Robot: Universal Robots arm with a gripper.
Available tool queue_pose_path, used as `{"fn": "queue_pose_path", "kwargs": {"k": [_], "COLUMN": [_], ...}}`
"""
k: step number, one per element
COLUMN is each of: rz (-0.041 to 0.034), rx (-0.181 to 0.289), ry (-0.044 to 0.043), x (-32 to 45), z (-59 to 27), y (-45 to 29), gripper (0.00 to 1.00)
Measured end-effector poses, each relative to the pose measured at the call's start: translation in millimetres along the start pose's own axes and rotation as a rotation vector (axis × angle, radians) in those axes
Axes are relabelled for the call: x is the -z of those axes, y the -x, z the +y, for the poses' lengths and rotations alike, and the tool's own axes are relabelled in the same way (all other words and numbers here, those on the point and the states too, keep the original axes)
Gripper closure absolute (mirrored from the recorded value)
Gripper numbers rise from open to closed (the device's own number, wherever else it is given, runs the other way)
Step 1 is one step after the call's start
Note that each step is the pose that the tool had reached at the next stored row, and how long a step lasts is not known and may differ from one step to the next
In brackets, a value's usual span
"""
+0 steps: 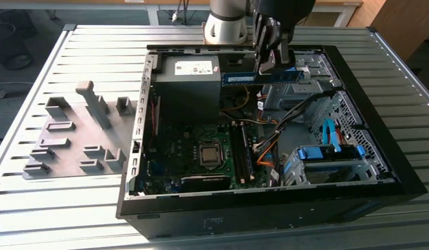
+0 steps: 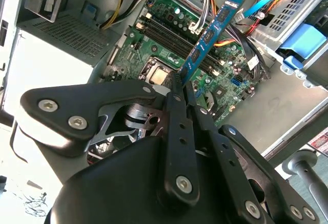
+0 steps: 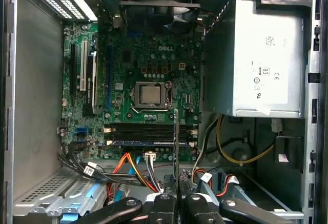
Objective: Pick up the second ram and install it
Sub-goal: 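Insert the second ram into the second slot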
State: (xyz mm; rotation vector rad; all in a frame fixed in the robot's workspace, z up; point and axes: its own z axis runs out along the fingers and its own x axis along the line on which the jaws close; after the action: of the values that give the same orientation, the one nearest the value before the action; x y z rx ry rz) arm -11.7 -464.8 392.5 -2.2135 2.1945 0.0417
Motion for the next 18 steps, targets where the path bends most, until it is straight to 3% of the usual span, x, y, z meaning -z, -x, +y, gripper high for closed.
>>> {"fn": "queue_pose_path", "kwargs": {"k": [4,18], "rz": [0.0005,0.0023], "rx": [-0.021,-0.273], "ry": [-0.0008,-0.0098], "x": [0.0,-1.0], "z": [-0.1,0.0], "y": [0.0,0.0], "gripper": [0.86,0.86]}}
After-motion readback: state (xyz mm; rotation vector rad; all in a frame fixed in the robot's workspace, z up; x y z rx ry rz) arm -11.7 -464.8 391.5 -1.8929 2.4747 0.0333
